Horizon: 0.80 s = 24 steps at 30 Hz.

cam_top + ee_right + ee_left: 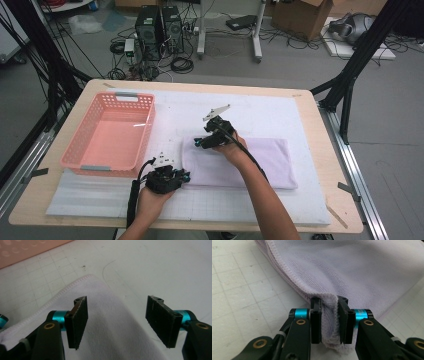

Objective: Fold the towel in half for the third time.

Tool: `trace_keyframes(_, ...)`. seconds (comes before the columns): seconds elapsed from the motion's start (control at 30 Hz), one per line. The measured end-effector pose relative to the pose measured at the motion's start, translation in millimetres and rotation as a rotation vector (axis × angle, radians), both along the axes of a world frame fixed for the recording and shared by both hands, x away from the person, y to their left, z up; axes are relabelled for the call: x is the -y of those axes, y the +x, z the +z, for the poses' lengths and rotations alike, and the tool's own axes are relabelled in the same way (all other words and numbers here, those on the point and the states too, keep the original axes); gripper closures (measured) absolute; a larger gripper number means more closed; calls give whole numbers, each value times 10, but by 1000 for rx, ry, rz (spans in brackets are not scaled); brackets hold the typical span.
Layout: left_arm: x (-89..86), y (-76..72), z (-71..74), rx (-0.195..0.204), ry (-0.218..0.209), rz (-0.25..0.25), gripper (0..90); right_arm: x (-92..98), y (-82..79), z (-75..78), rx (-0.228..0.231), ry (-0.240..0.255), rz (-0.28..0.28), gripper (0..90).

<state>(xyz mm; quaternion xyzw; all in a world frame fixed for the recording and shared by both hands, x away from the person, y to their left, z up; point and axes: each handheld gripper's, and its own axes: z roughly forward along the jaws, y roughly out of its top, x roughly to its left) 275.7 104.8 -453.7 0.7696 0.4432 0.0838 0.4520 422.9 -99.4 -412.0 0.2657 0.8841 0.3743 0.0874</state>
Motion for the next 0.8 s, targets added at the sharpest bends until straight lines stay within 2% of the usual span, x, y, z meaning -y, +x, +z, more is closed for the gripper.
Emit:
trace_keyframes(0.17,-13,9,0,-14,-10,3,755,-104,58,-51,-16,-11,35,435)
trace_keyframes(0.23,-17,12,-3,-21,-18,7,756,-153,78,-99,-33,-36,55,459)
trace_keyframes(0.3,-24,14,-3,-26,-23,7,757,-213,93,-134,-30,-58,73,485)
trace_keyframes(0.4,-32,17,-4,-37,-34,13,761,-296,103,-175,-45,-99,98,555)
trace_keyframes(0.43,-41,25,-2,-46,-37,12,763,-307,105,-180,-56,-94,103,597)
trace_keyframes(0.5,-67,50,16,-72,-42,5,776,-313,101,-174,-78,-90,111,746)
trace_keyframes(0.53,-90,58,30,-80,-39,1,784,-317,92,-163,-93,-93,107,783)
trace_keyframes(0.63,-157,54,97,-72,-46,7,798,-336,78,-130,-93,-110,109,807)
trace_keyframes(0.7,-206,40,173,-48,-53,9,799,-332,71,-105,-95,-65,105,809)
trace_keyframes(0.8,-295,34,282,-7,-101,18,799,-301,66,-10,-87,41,99,810)
